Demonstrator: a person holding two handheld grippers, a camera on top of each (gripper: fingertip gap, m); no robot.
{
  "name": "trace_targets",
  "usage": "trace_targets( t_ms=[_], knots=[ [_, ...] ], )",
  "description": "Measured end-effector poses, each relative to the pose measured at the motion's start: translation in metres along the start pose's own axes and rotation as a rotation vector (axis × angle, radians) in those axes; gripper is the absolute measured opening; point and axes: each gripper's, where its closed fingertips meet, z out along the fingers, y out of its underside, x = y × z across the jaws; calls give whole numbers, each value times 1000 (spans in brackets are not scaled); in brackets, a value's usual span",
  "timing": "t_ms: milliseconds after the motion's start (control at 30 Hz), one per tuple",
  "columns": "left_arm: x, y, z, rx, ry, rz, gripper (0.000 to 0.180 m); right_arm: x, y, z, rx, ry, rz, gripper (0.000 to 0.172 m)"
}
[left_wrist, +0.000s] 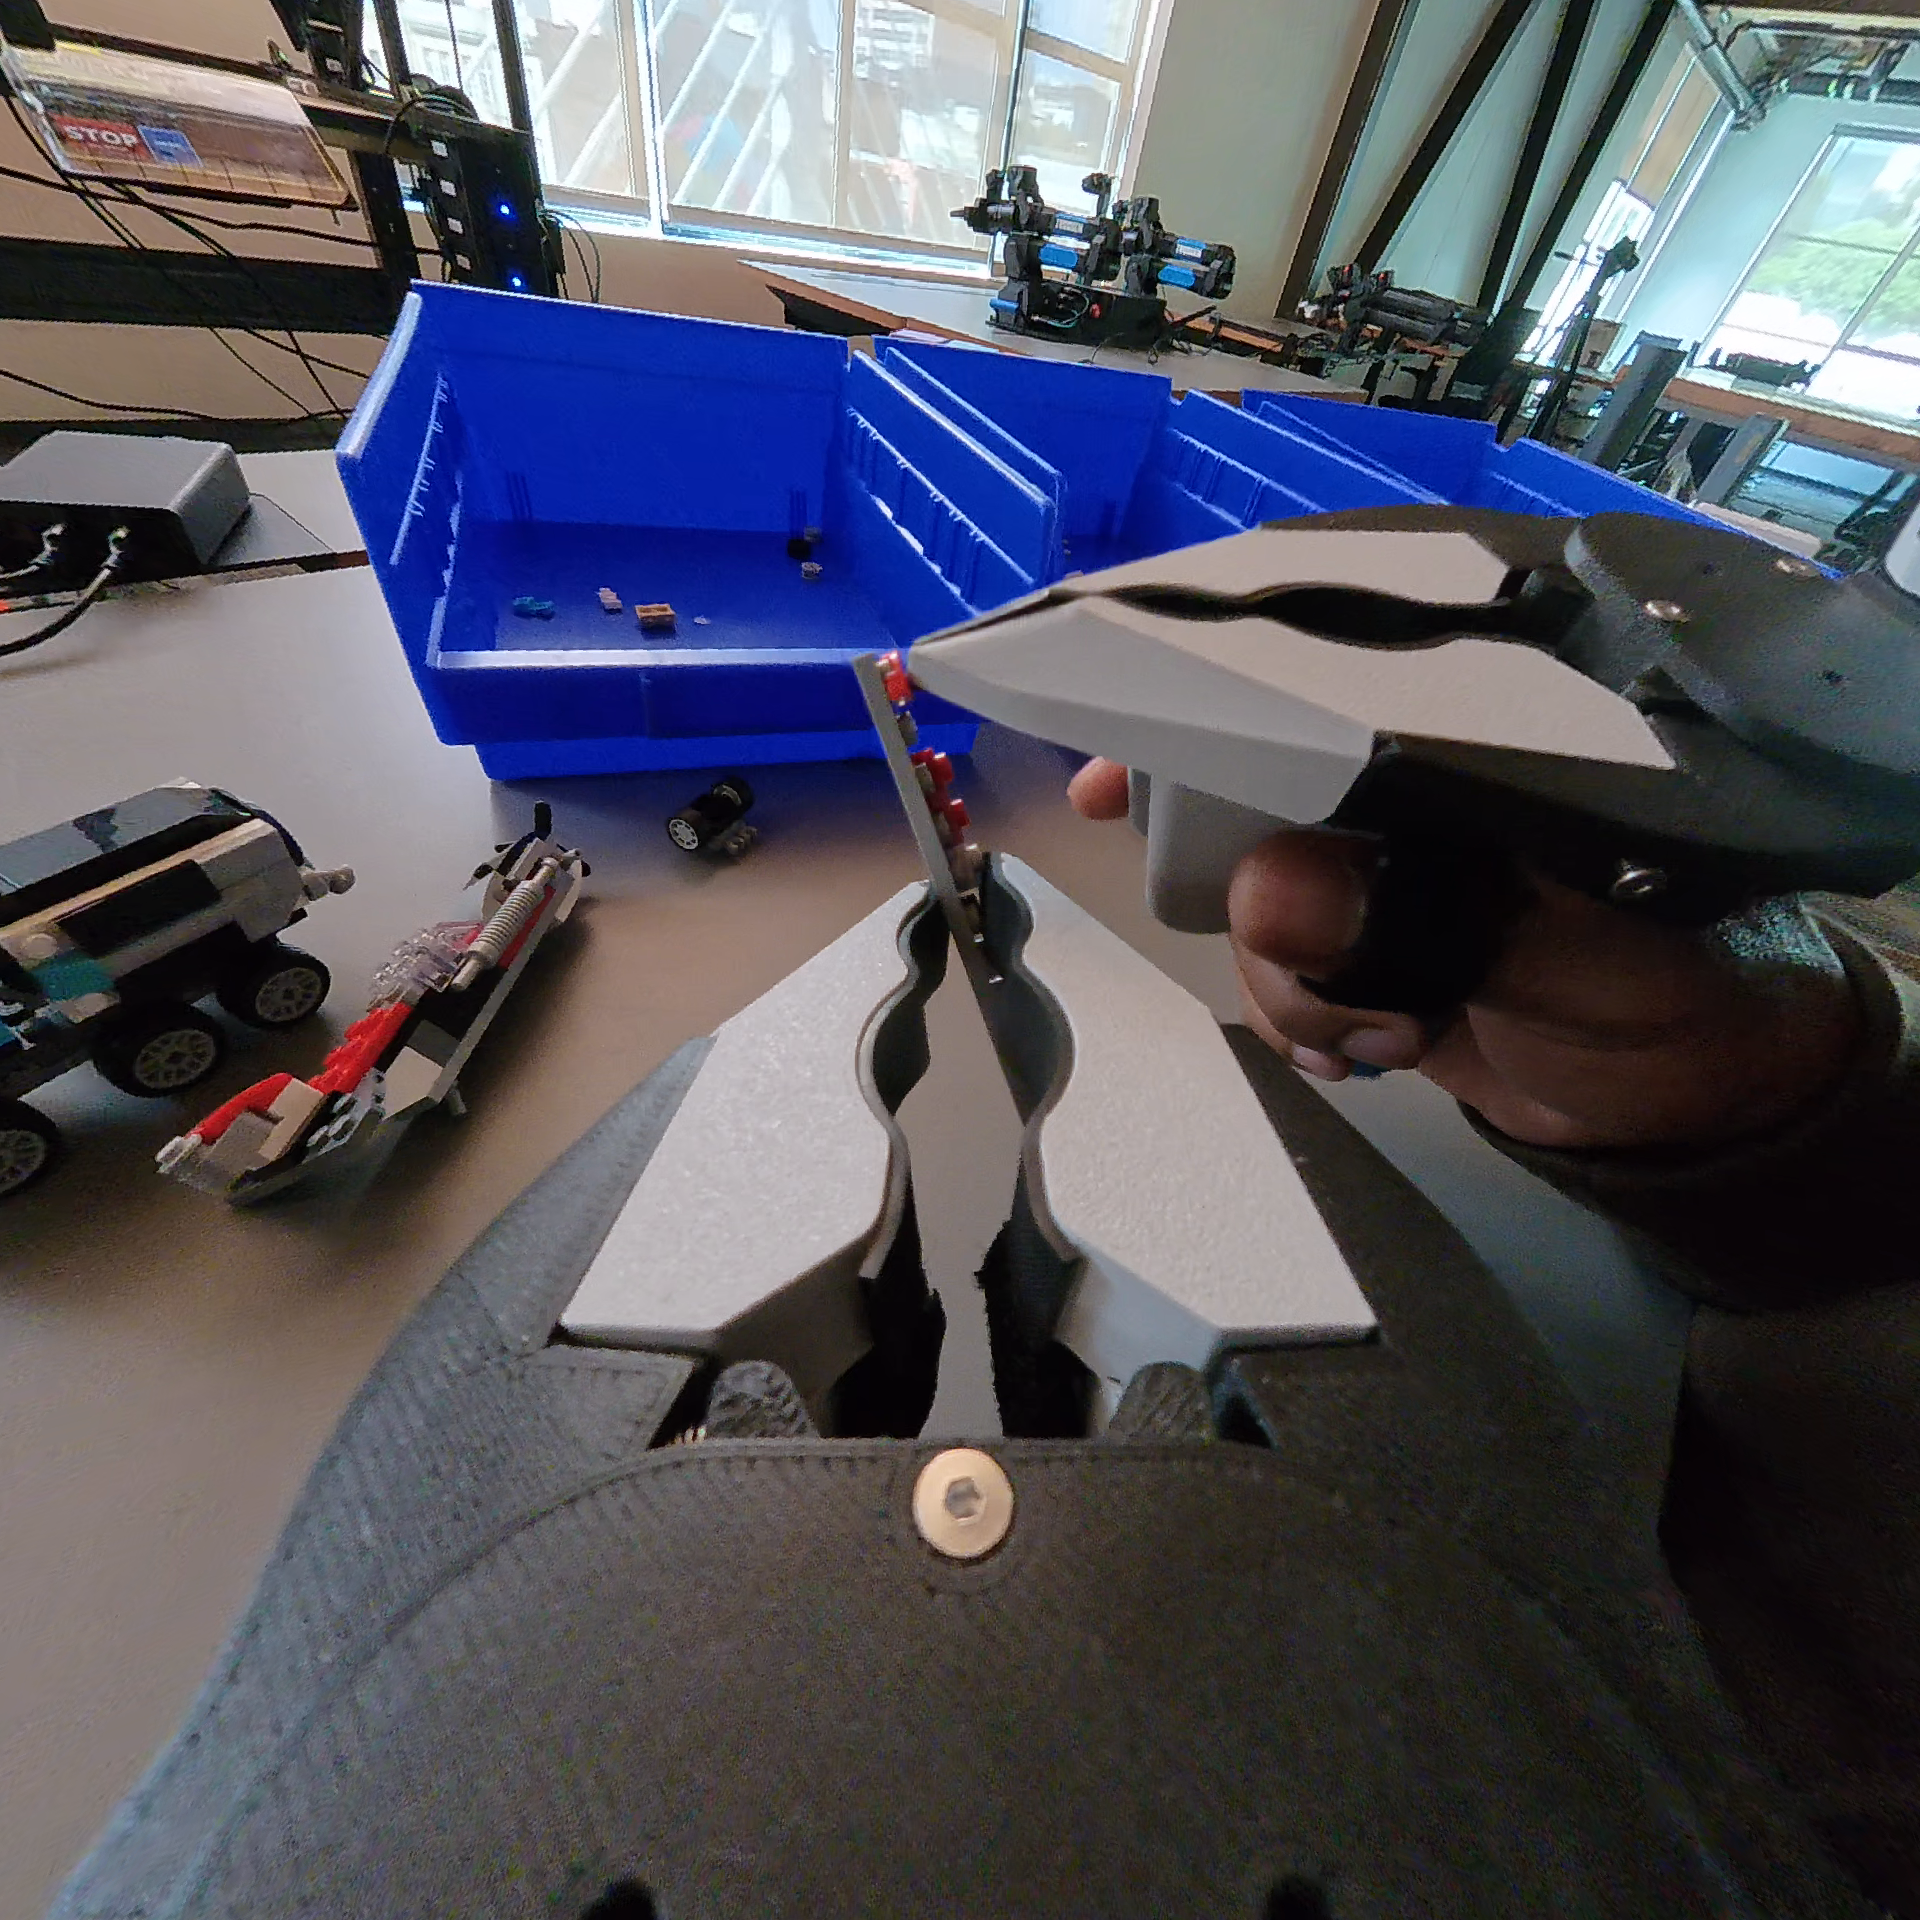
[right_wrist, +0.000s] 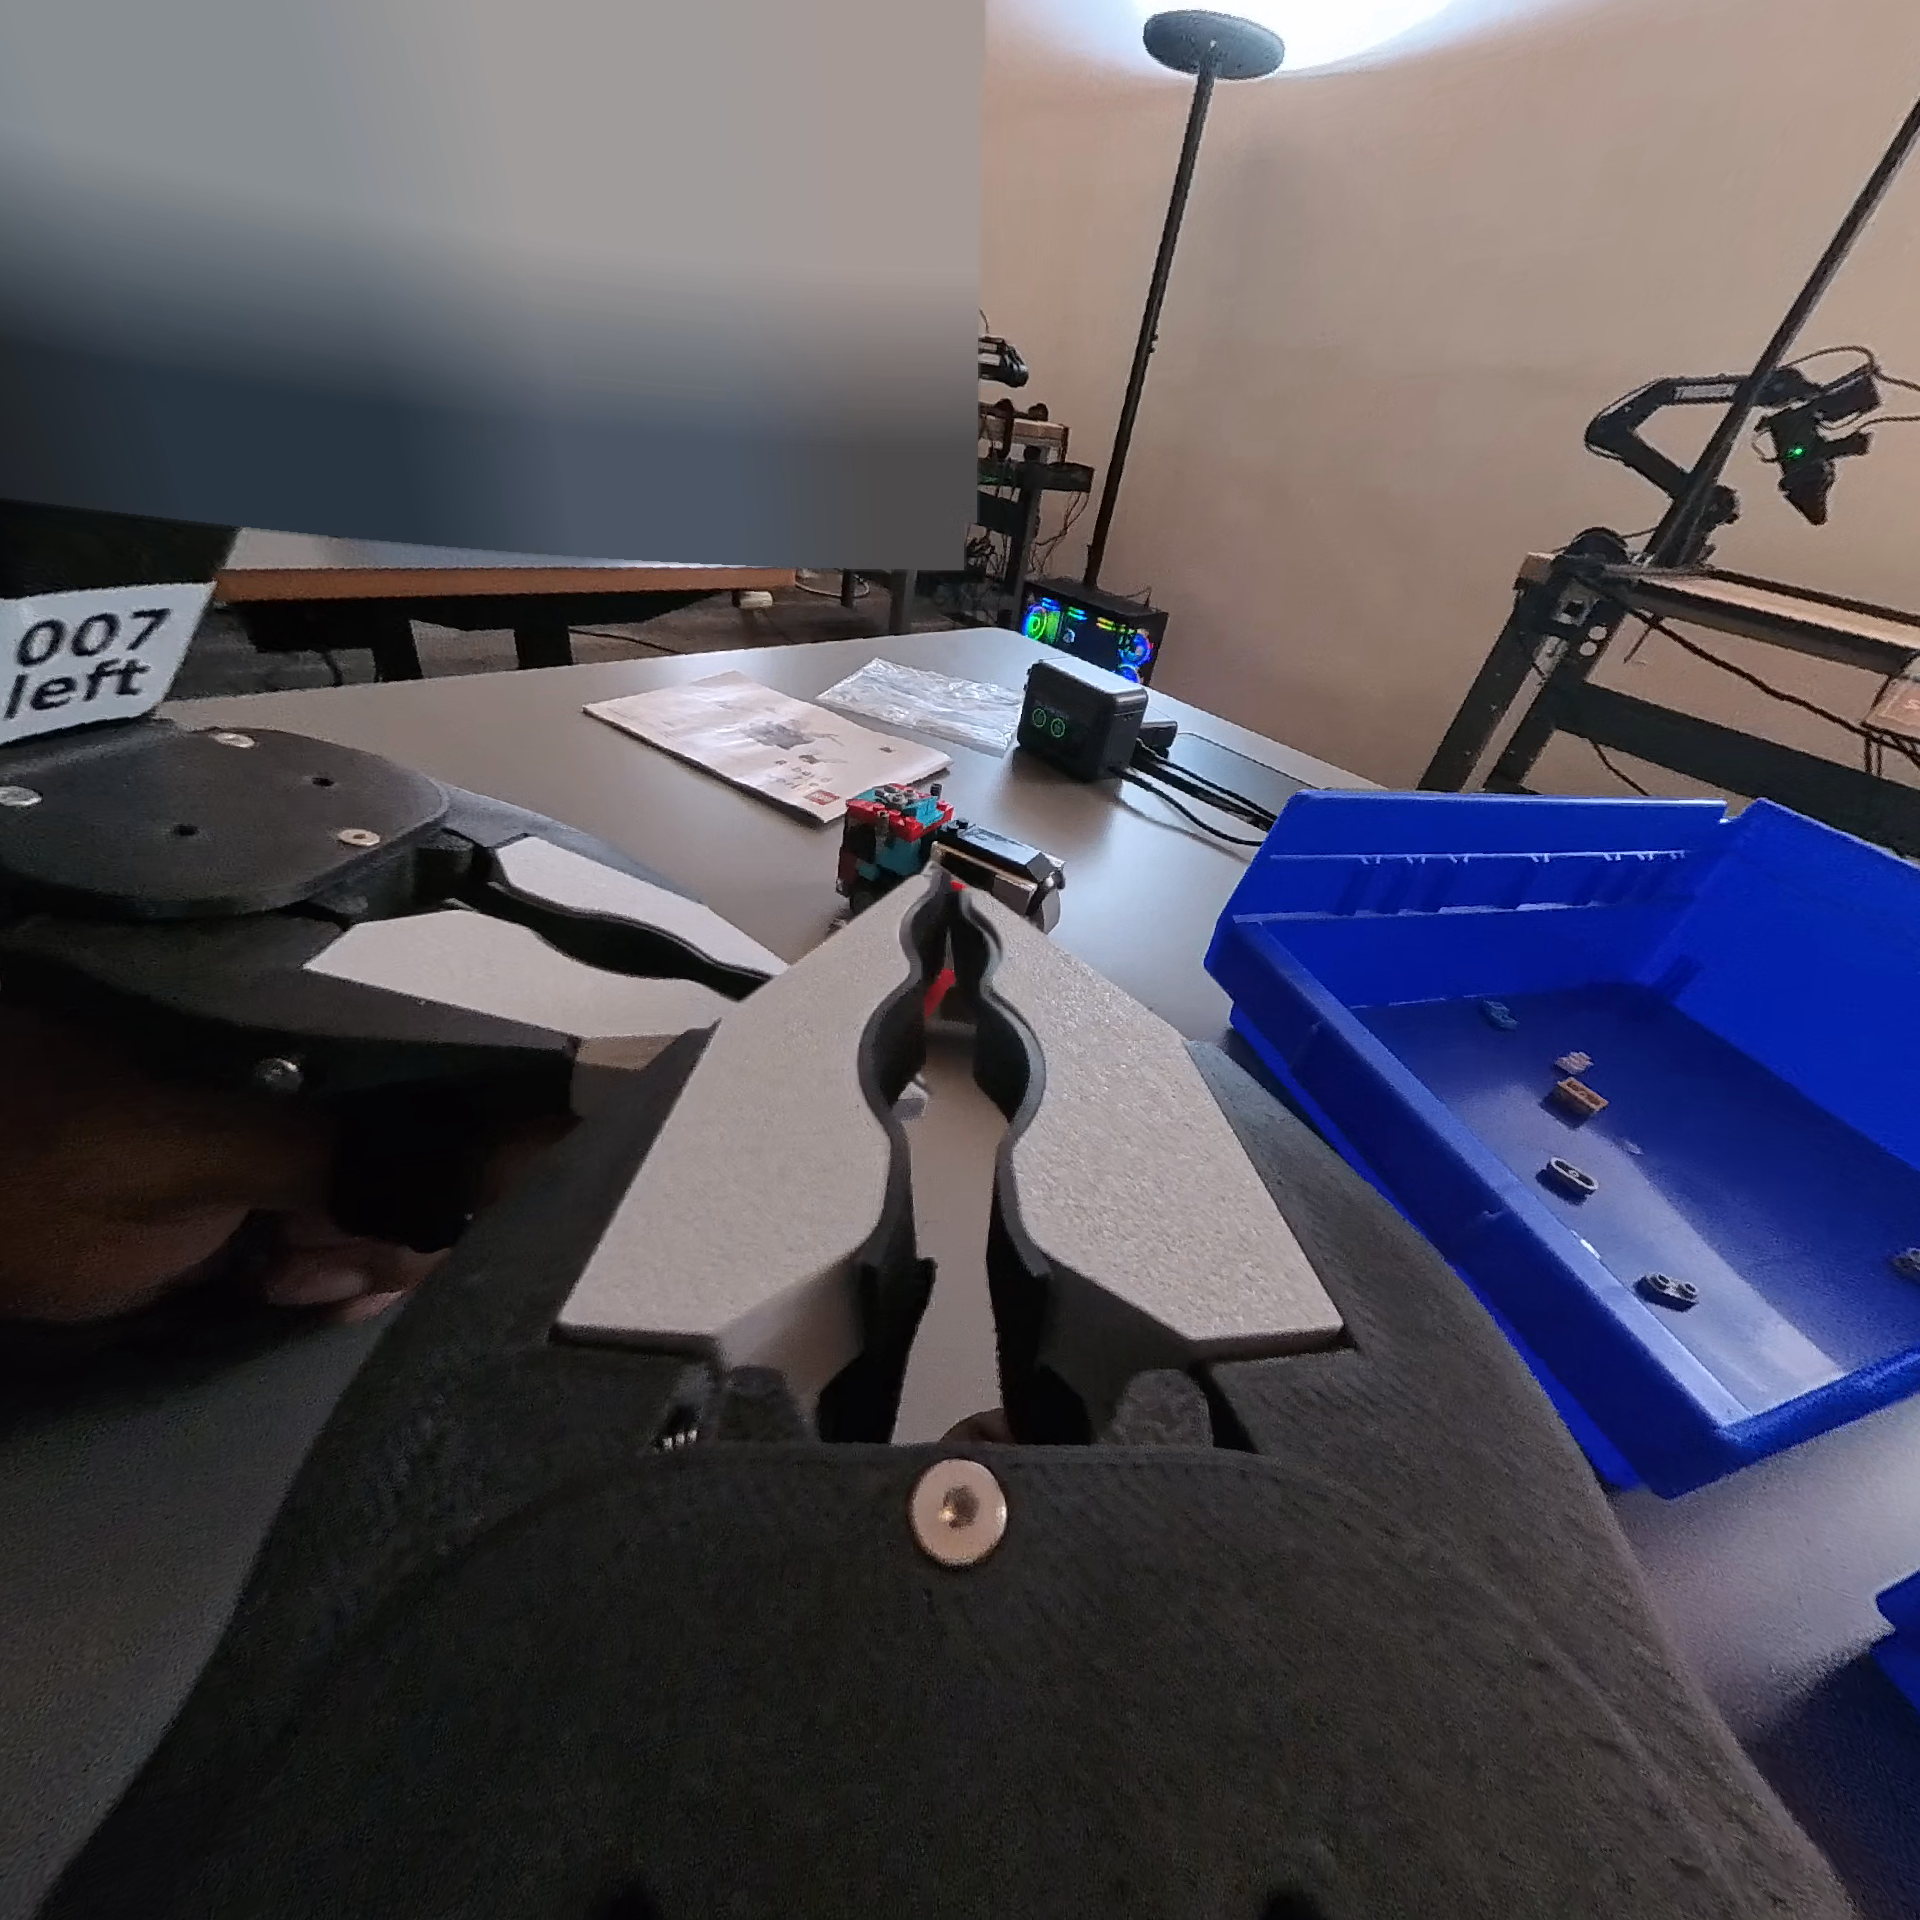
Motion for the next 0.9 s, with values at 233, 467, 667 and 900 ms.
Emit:
trace_targets(
  t_ms=[233,467,667,900],
  knots=[
    [0,0,0,0,-3,5,8,-3,-3,1,3,12,-57,16],
    [2,-1,-1,5,-2,25,8,-1,1,6,-39,45,-138,16],
    [7,0,-1,2,16,43,7,0,1,1,-24,-34,-105,13],
    [9,1,0,-4,28,43,7,1,2,-3,-5,-120,-37,12]
  ],
)
